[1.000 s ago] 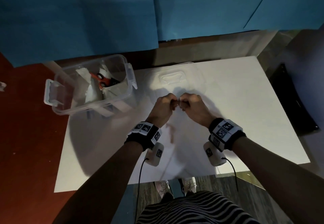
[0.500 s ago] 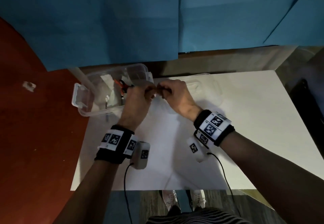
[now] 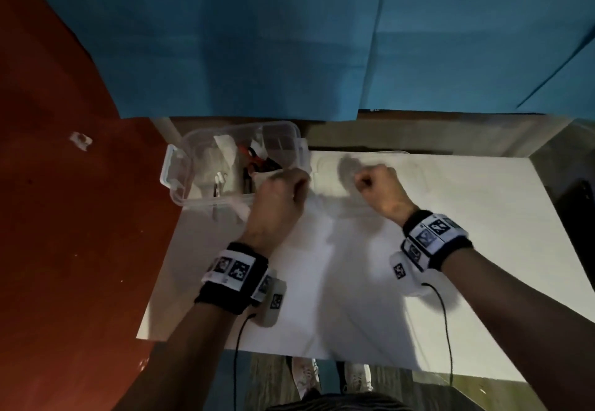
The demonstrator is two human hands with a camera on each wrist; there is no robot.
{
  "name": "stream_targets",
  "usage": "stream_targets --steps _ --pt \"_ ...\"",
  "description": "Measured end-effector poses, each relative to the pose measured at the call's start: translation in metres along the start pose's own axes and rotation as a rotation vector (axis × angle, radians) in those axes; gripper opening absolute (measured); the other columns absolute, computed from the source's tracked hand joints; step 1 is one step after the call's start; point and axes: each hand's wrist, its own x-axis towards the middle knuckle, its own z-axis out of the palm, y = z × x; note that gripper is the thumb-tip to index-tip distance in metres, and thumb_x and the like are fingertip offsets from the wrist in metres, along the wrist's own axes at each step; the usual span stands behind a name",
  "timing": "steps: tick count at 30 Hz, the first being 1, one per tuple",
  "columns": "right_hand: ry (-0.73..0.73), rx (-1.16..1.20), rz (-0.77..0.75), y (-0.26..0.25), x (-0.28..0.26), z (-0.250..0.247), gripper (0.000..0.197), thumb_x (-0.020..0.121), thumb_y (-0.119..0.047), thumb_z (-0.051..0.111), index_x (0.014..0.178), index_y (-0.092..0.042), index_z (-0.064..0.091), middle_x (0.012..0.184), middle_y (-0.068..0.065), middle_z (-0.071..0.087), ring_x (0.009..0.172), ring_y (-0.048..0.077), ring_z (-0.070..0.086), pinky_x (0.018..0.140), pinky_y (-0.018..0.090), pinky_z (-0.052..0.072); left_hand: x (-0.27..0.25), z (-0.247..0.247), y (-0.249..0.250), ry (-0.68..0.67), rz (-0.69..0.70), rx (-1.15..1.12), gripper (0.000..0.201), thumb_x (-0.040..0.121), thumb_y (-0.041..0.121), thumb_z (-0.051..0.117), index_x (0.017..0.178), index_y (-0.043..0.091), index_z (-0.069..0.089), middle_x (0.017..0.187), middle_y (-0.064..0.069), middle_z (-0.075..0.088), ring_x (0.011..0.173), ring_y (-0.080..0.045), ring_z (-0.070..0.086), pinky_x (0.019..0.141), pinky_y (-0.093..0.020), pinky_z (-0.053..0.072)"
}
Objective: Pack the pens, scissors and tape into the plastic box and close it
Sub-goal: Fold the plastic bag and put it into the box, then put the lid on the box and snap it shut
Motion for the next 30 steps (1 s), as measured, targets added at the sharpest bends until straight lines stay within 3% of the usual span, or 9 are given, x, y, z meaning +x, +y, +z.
stream_targets --steps 3,5,9,13,16,20,24,28,30 --pt "-0.157 -0.163 0.151 0.053 -0.013 0.006 0.037 0.089 -0.011 0.057 0.125 -0.006 0.061 0.132 0.020 0.059 0.125 0.037 0.050 0.106 0.039 0.041 -0.006 0.044 0.001 -0.213 0.002 0.016 0.016 0.092 0.013 0.051 0.095 0.013 0.067 0.095 -0.008 0.072 0.087 -0.025 0.067 0.079 -0.042 0.056" --pt "-0.220 -0.267 0.136 0.077 -0.025 0.015 0.048 0.091 -0.010 0.058 0.137 -0.002 0.048 0.145 0.019 0.044 0.134 0.037 0.038 0.110 0.042 0.037 -0.008 0.068 -0.005 -0.338 -0.059 0.043 0.025 0.093 0.014 0.052 0.114 0.014 0.065 0.118 -0.008 0.068 0.110 -0.026 0.062 0.093 -0.045 0.053" --pt "-0.154 -0.444 0.018 0.094 -0.051 0.025 0.028 0.089 -0.001 0.055 0.116 -0.005 0.058 0.129 0.015 0.048 0.118 0.037 0.044 0.091 0.045 0.043 -0.012 0.099 -0.021 -0.529 -0.103 0.118 0.050 0.094 0.012 0.051 0.143 0.013 0.044 0.151 -0.009 0.043 0.141 -0.027 0.034 0.112 -0.046 0.039" --pt "-0.217 -0.610 -0.041 0.099 -0.078 0.014 0.028 0.075 0.011 0.052 0.095 -0.009 0.054 0.109 0.010 0.047 0.106 0.033 0.043 0.077 0.041 0.035 -0.019 0.114 -0.034 -0.671 -0.128 0.212 0.062 0.093 0.011 0.053 0.151 0.017 0.031 0.161 -0.008 0.025 0.148 -0.030 0.017 0.116 -0.049 0.031" --pt "-0.173 -0.428 -0.089 0.100 -0.082 -0.014 0.031 0.072 0.013 0.052 0.090 -0.013 0.054 0.106 0.007 0.047 0.102 0.032 0.044 0.077 0.040 0.036 -0.021 0.113 -0.032 -0.601 -0.085 0.156 0.062 0.092 0.005 0.055 0.149 0.017 0.035 0.160 -0.009 0.026 0.147 -0.031 0.020 0.118 -0.046 0.030" --pt "-0.107 -0.188 -0.145 0.077 -0.071 -0.087 0.023 0.085 0.002 0.051 0.094 -0.018 0.056 0.103 0.004 0.054 0.100 0.026 0.048 0.087 0.041 0.037 -0.011 0.097 -0.006 -0.267 0.023 -0.062 0.039 0.091 0.004 0.060 0.129 0.009 0.058 0.136 -0.013 0.056 0.130 -0.028 0.048 0.114 -0.039 0.037" --pt "-0.167 0.038 -0.150 0.053 -0.068 -0.156 0.004 0.096 -0.025 0.056 0.094 -0.023 0.058 0.100 0.001 0.063 0.099 0.021 0.059 0.092 0.041 0.047 0.001 0.068 0.046 -0.081 -0.007 -0.322 0.009 0.097 0.007 0.057 0.100 0.000 0.062 0.105 -0.013 0.072 0.100 -0.010 0.065 0.086 -0.003 0.043" --pt "0.053 0.234 -0.116 0.049 -0.076 -0.188 0.021 0.086 -0.035 0.071 0.097 -0.019 0.064 0.103 -0.002 0.067 0.098 0.008 0.062 0.088 0.025 0.045 0.008 0.029 0.074 0.027 -0.075 -0.552 0.019 0.097 0.007 0.056 0.084 0.021 0.058 0.091 -0.008 0.071 0.088 -0.007 0.067 0.081 -0.009 0.048" --pt "0.167 0.304 -0.054 0.059 -0.079 -0.192 0.039 0.081 -0.042 0.074 0.112 -0.025 0.059 0.115 -0.006 0.062 0.105 0.005 0.058 0.090 0.025 0.044 0.010 0.010 0.070 0.071 -0.077 -0.608 0.014 0.098 0.006 0.055 0.087 0.014 0.059 0.086 -0.011 0.070 0.083 -0.015 0.067 0.081 -0.020 0.053"
